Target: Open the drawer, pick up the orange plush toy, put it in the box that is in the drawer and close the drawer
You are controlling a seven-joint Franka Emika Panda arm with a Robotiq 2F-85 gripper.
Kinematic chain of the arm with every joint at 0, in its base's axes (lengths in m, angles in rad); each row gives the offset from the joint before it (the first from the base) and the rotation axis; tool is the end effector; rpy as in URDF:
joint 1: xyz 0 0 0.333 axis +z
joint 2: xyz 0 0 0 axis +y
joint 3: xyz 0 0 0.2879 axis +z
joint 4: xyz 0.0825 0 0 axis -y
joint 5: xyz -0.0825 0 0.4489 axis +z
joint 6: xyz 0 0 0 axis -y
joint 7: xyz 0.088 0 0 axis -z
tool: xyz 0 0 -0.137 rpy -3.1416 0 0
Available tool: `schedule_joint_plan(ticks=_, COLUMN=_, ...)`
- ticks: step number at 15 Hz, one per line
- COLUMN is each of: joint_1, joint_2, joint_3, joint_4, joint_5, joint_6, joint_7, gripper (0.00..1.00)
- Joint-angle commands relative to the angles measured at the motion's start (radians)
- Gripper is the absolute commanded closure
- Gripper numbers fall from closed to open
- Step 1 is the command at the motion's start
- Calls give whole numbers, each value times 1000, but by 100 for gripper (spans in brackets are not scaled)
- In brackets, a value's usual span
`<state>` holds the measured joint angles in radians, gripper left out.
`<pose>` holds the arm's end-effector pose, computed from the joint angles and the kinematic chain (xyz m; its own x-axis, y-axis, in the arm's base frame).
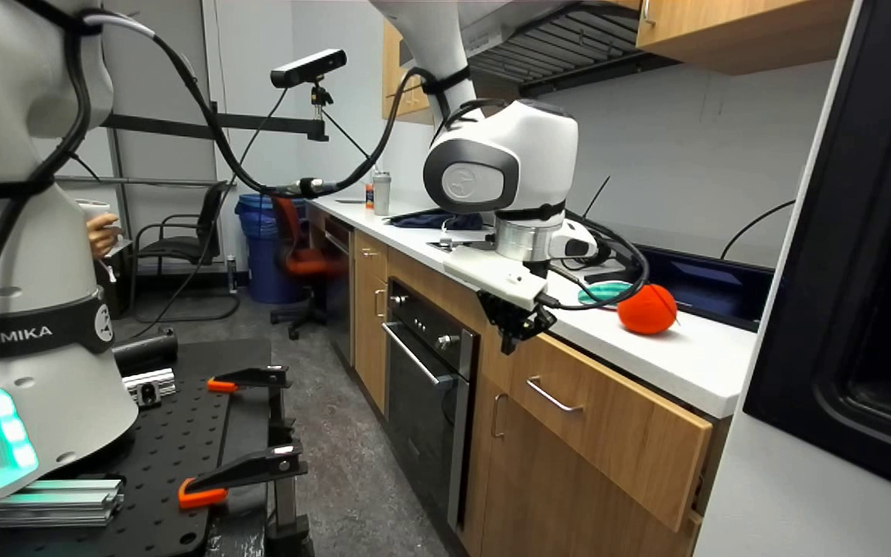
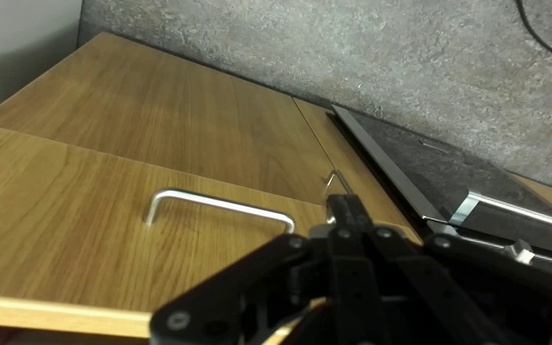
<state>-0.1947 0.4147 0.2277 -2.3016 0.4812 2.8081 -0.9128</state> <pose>0.5505 0.0147 0.0630 0.8750 0.4275 0.2272 0.4659 -0.8711 -0.1554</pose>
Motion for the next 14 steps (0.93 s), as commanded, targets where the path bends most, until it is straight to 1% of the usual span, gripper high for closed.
schedule_joint_plan(ticks=1, joint_1=-84, joint_2=64, joint_3=93, joint_4=35, joint_5=53, joint_6=93, joint_7=-31, gripper=100)
schedule_joint_plan(ticks=4, joint_1=-161, joint_2=100, joint_3=172, joint_4=53, joint_5=61, joint_6=169, joint_7=-16, gripper=100)
schedule_joint_plan(ticks=5, joint_1=-162, joint_2=109, joint_3=174, joint_4=62, joint_5=101, joint_6=181, joint_7=-41, gripper=100)
schedule_joint_plan(ticks=6, joint_1=-181, joint_2=119, joint_3=191, joint_4=68, joint_5=107, joint_6=197, joint_7=-39, gripper=100)
schedule_joint_plan(ticks=10, joint_1=-211, joint_2=148, joint_3=211, joint_4=78, joint_5=107, joint_6=237, joint_7=-28, gripper=100)
schedule_joint_plan(ticks=14, joint_1=-214, joint_2=181, joint_3=203, joint_4=75, joint_5=90, joint_6=256, joint_7=-24, gripper=100)
